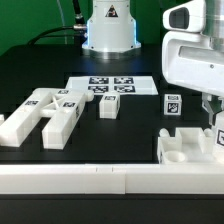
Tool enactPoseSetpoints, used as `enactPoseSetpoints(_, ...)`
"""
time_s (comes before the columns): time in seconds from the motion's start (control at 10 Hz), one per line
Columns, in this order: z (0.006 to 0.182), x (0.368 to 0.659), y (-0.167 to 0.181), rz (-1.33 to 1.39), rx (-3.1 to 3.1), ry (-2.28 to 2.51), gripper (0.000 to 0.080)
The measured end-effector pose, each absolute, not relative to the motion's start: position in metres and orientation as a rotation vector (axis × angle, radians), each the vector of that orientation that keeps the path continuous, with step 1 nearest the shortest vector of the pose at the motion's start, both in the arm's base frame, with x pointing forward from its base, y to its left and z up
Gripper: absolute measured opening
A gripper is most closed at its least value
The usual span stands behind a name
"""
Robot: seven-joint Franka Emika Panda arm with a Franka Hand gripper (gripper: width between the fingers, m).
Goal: Assemble chair
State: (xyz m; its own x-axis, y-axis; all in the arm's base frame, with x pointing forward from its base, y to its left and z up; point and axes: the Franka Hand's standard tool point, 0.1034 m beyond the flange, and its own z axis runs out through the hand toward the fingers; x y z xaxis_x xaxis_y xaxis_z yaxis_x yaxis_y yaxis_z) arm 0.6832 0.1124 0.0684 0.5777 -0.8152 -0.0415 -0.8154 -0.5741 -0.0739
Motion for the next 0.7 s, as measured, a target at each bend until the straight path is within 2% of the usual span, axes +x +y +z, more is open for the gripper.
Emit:
enactPoseSetpoints(0.1, 0.0684, 0.6834, 0.1124, 0.005, -2.703, 1.424, 0.0291)
enactPoseSetpoints(0.2, 0.0683, 0.6833, 0.1126, 0.004, -2.718, 1.395, 0.0381)
enactPoseSetpoints(0.3, 0.0683, 0.6832, 0.113, 0.002, -2.741, 1.349, 0.0381)
enactPoseSetpoints(0.4, 0.0684, 0.683, 0.1141, 0.001, -2.758, 1.313, 0.0547)
enactPoseSetpoints(0.5, 0.0689, 0.6833, 0.1148, -0.007, -2.819, 1.178, 0.0547)
enactPoseSetpoints(0.6, 0.0696, 0.6837, 0.1153, -0.016, -2.88, 1.019, 0.0626)
enactPoseSetpoints(0.7, 0.07, 0.6838, 0.1169, -0.021, -2.914, 0.915, 0.0644)
